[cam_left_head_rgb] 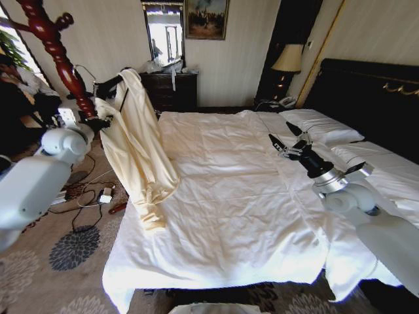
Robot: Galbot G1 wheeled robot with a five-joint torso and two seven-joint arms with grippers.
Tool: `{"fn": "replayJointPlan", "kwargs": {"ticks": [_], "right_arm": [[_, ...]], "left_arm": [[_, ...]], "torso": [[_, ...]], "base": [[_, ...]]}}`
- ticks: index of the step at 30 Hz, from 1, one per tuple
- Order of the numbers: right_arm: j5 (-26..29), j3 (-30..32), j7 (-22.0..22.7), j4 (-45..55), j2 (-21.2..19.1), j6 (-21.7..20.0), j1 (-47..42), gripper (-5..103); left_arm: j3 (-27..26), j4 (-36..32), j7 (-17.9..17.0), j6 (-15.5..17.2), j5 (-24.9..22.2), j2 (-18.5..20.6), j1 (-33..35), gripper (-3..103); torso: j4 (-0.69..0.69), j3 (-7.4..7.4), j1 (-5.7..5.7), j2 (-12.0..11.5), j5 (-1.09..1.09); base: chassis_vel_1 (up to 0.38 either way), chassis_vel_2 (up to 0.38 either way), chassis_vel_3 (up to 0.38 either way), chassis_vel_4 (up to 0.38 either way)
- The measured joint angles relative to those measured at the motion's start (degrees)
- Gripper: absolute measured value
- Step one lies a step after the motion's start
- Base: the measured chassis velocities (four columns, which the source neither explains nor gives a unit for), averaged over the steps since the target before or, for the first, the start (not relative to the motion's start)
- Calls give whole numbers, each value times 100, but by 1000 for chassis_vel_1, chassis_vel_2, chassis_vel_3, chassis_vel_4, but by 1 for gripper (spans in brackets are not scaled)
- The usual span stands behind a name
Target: Pick up the clothes from the bed and hang them on the clothes hanger.
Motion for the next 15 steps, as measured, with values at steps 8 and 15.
{"fn": "replayJointPlan", "kwargs": {"ticks": [8, 15], "right_arm": [[-15, 16, -1, 37, -4, -9, -38, 100], [-4, 66, -1, 37, -10, -9, -42, 100]], "left_arm": [[875, 849, 40, 687, -127, -345, -1282, 15], [1521, 1708, 138, 1011, 85, -866, -2243, 15]], "torso": [[-6, 0, 0, 0, 5], [-7, 0, 0, 0, 4]], "base": [[0, 0, 0, 0], [0, 0, 0, 0]]}}
